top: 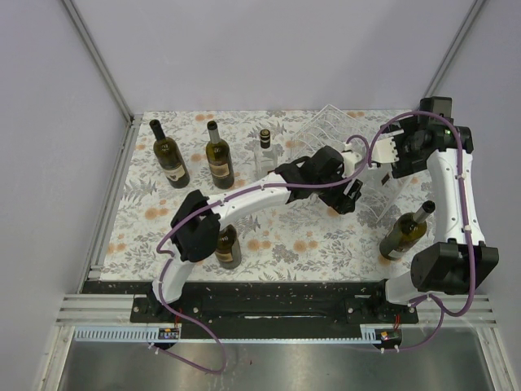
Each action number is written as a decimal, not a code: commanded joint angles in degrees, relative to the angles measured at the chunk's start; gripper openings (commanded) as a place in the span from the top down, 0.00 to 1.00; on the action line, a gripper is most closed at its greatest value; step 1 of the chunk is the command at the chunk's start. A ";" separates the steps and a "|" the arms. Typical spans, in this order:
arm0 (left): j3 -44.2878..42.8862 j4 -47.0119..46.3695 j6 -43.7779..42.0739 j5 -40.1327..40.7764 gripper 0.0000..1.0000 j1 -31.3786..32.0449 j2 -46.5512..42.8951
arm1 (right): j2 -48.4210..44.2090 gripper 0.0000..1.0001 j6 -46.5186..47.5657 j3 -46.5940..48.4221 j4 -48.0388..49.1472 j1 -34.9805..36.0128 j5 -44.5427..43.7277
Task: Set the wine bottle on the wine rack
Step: Place the wine bottle in the wine rack, then pick up the wine bottle from the center of the board.
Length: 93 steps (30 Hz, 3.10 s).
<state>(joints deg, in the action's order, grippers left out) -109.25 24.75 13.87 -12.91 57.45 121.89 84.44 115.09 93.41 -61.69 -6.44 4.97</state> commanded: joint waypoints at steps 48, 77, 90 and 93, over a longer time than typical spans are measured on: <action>-5.35 25.26 -28.46 3.86 0.02 -15.86 -29.69 | -9.65 0.01 -50.88 7.93 7.09 1.95 37.21; -12.22 22.28 -23.80 -7.48 0.03 -29.50 -12.11 | -1.65 0.01 -69.91 7.40 9.57 21.38 39.94; -8.70 19.11 -23.19 -9.24 0.27 -29.41 -10.53 | -3.76 0.01 -68.77 5.12 8.96 21.73 36.51; -8.52 18.84 -22.92 -9.51 0.32 -29.41 -10.00 | -4.02 0.00 -68.59 4.94 8.69 21.73 35.99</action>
<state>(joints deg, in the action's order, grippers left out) -118.21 46.68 -9.72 -20.62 28.27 111.55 82.72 46.09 98.50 -53.04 14.70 42.37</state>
